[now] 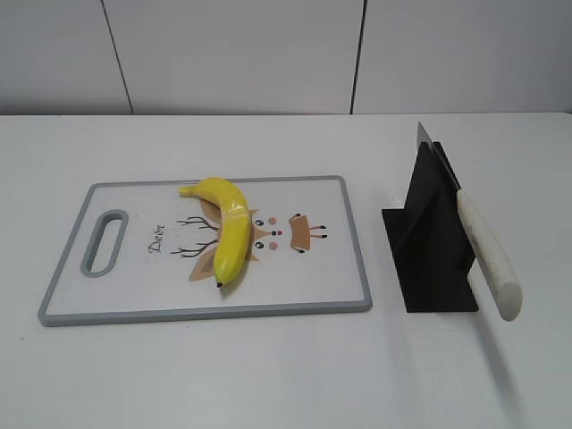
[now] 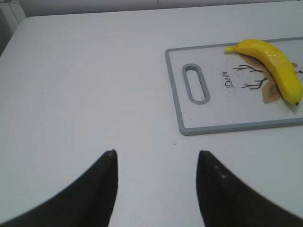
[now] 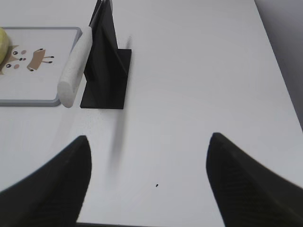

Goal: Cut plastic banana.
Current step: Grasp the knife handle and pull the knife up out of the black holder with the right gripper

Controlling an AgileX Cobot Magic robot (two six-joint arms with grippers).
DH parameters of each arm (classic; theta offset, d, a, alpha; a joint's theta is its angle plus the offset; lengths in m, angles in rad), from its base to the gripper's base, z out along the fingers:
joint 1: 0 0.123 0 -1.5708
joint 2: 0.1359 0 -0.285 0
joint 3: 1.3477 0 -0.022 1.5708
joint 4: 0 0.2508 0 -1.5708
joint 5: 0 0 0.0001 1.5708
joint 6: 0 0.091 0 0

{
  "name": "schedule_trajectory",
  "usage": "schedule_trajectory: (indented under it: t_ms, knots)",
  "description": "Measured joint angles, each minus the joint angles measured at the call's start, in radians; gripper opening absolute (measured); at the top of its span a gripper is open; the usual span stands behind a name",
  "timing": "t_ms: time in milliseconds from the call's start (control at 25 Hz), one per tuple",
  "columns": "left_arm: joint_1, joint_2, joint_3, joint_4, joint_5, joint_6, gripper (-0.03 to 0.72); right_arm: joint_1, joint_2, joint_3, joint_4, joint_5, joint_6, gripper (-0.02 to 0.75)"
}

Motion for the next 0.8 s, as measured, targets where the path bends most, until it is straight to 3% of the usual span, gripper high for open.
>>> schedule_trajectory:
  t_ms: [800]
  knots:
    - [0.000, 0.000, 0.000, 0.000, 0.000, 0.000, 0.495, 0.000, 0.000, 0.000, 0.000, 0.000, 0.000, 0.578]
